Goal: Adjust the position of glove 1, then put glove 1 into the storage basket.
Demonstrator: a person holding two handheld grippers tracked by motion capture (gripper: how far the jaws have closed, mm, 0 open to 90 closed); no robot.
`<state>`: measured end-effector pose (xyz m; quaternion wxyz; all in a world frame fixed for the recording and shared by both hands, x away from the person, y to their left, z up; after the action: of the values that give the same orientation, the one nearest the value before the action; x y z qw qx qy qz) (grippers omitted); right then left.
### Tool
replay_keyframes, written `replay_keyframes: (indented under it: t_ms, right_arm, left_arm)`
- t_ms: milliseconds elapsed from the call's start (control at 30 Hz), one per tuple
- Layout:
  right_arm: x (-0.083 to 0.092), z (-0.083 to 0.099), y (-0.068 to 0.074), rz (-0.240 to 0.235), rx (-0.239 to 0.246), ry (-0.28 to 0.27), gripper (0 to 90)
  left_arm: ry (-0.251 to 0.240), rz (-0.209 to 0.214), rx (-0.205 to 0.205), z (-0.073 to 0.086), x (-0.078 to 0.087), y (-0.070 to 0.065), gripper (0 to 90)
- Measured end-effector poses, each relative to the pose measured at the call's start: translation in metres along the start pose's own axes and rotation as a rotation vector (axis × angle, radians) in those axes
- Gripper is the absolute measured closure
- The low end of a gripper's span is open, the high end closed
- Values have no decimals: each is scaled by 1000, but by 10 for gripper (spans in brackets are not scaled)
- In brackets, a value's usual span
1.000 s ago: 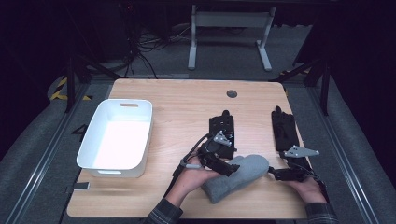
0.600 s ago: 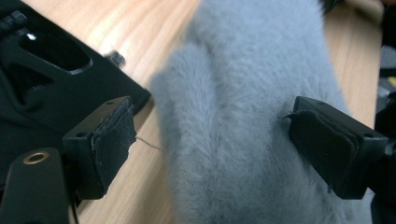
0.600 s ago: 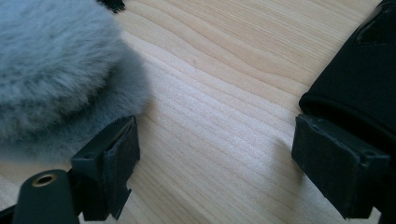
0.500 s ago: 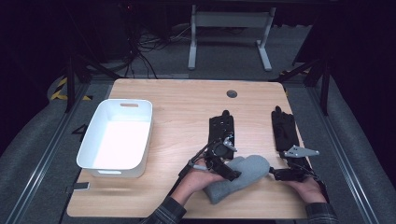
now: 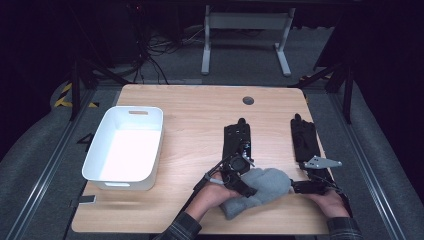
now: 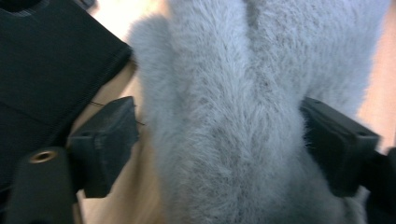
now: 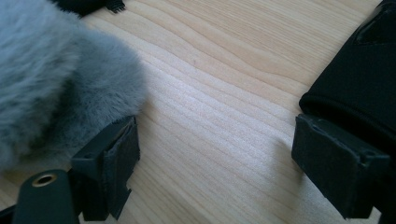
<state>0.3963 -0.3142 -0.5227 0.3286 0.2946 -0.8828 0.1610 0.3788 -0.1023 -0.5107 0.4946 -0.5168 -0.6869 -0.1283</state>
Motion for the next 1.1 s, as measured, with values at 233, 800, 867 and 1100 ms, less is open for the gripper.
replay_keyframes:
  t_ms: [233,800,867,1100]
  right_arm:
    - [0,0,0,0,1,0,158]
    - [0,0,0,-1,2,0,158]
    - [0,0,0,-1,2,0,159]
    - [0,0,0,-2,2,0,159]
  left_arm:
    - [14,48,6,1,0,-3,333]
    - [40,150,37,2,3,-6,675]
    - [38,138,33,3,5,-7,689]
    - [-4,117,4,1,16,-13,717]
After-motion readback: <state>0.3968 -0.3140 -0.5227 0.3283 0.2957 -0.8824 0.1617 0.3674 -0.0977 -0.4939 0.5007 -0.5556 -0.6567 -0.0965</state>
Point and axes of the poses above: each handheld gripper's, and its own axes: x roughly backward along the jaws, z roughly out of its underside, y roughly to its left, the point moved 8 cm from there along -x, roughly forward along the jaws, and after that the axes turned 5 degrees about x, right-handed, at the moved point
